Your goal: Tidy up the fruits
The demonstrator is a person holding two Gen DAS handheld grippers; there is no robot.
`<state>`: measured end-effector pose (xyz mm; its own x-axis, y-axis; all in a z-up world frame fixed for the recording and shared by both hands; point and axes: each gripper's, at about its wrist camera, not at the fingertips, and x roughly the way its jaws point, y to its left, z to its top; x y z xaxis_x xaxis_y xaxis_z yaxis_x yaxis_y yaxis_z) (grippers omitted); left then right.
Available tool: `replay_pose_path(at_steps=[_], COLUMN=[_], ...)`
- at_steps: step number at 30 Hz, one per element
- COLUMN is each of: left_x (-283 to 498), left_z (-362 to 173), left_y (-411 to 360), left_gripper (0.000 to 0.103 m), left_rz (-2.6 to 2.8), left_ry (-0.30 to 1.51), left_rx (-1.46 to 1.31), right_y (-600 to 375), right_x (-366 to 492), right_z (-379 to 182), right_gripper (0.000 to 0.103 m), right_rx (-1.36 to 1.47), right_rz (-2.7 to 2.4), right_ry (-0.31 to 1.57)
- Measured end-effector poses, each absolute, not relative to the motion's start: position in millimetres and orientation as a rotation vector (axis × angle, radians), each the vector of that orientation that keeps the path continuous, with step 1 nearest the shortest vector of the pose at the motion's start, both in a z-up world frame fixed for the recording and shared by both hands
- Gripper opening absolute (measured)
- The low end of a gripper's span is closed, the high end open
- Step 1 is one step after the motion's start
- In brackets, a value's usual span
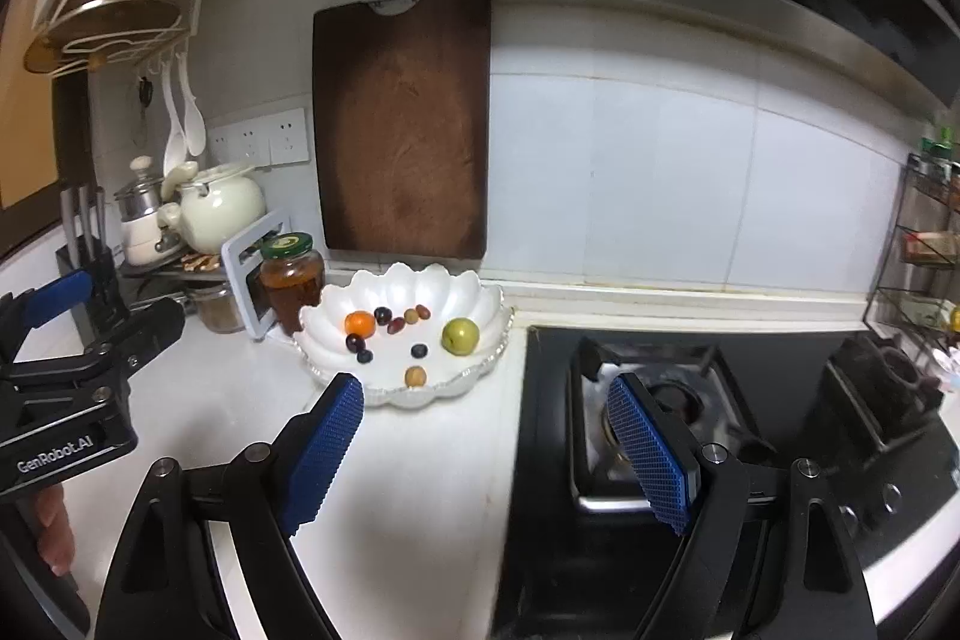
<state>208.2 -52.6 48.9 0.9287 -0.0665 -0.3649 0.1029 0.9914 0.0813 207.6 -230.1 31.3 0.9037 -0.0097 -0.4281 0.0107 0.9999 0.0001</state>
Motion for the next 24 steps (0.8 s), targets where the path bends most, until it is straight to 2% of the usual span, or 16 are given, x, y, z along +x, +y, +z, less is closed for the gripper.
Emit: replay_pose_path(at_steps=[10, 24], left_x=[121.3, 44.7], left_z=[47.6, 38.8], left_y=[-48.8, -34.4], left_gripper=[0.103, 0.103], left_rz=[-0.075, -0.095], left_ry=[0.332, 0.326], left_rx=[0.098, 0.079], right_y=[-230.8, -223.6], right_x=[121.2, 40.2], right_z=[32.4, 25.8], right_gripper=[0.085, 0.085], right_rx=[0.010, -0.004], right_rz=[-0.003, -0.017], right_ry=[0.406, 0.373])
